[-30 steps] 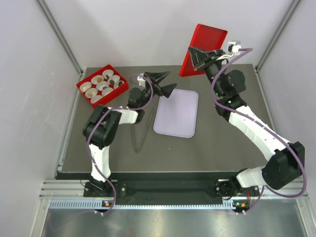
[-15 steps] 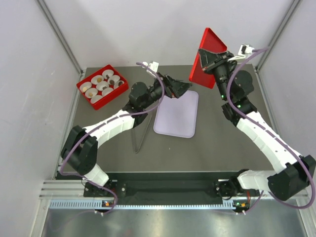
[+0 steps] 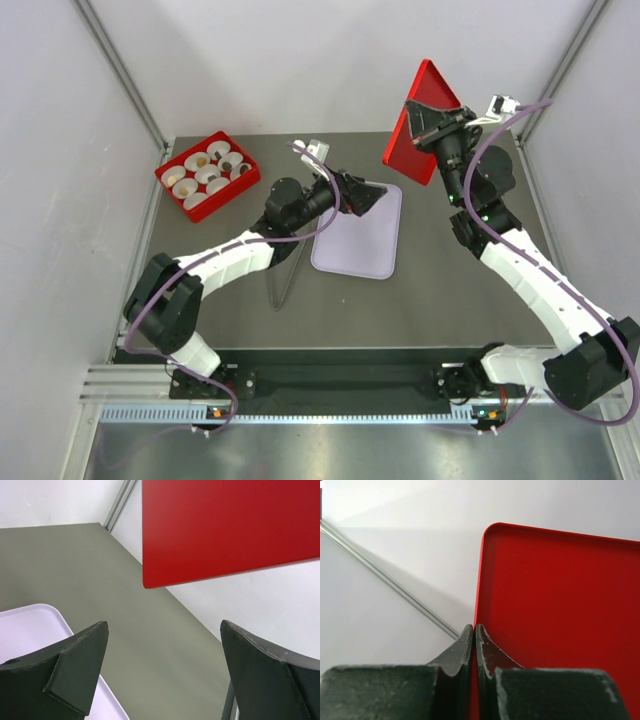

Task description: Pack the chocolate

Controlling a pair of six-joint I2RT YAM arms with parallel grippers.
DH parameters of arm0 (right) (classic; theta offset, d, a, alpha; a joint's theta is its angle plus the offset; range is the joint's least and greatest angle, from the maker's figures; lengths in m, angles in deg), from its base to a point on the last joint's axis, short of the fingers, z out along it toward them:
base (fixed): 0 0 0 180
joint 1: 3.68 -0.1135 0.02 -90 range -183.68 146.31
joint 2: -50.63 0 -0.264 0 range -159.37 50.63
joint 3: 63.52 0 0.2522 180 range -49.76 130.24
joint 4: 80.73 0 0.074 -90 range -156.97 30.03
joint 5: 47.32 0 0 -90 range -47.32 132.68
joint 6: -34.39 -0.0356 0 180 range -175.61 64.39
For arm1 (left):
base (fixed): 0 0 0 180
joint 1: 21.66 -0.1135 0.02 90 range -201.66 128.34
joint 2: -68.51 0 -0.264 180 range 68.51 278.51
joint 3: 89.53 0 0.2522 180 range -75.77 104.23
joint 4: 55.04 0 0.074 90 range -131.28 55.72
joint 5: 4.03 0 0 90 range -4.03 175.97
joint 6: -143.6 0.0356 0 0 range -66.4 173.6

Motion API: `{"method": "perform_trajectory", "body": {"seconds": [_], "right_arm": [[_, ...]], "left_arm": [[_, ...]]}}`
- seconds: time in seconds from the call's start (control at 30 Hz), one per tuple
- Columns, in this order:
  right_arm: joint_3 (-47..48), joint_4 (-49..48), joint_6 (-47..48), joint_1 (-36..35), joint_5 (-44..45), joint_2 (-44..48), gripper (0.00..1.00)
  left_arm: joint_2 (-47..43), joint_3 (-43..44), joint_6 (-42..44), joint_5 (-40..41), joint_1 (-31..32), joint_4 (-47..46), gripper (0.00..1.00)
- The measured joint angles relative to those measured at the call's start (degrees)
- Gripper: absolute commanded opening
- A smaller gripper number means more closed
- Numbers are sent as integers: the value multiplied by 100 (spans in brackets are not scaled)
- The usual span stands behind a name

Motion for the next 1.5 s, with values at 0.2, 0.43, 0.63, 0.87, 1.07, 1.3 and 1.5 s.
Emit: {"method": "perform_trajectory", "body": {"seconds": [0.2, 0.43, 0.63, 0.87, 1.07, 1.3, 1.5], "right_arm": [[-4, -7, -256, -2, 24, 0, 0], [-247, 26, -509, -9, 70, 2, 0], [-686, 42, -920, -15, 22, 201, 0], [-1399, 264, -1558, -13, -146, 914, 0], [-1620, 809, -1633, 122, -236, 1237, 0], [-1593, 1801, -1539, 490, -732, 1499, 61], [-970, 3582, -1950, 1196, -1215, 2013, 81]], "left_arm": [[-13, 262, 584, 280, 374, 332, 99], [-63, 450, 1049, 623, 588, 501, 99], [-63, 669, 1458, 1073, 688, 684, 91], [-63, 780, 1928, 1268, 881, 684, 30], [-109, 756, 2420, 1126, 1003, 778, 0], [-286, 675, 2863, 1823, 968, 1082, 0], [-680, 540, 4026, 2830, 1060, 1012, 0]]}}
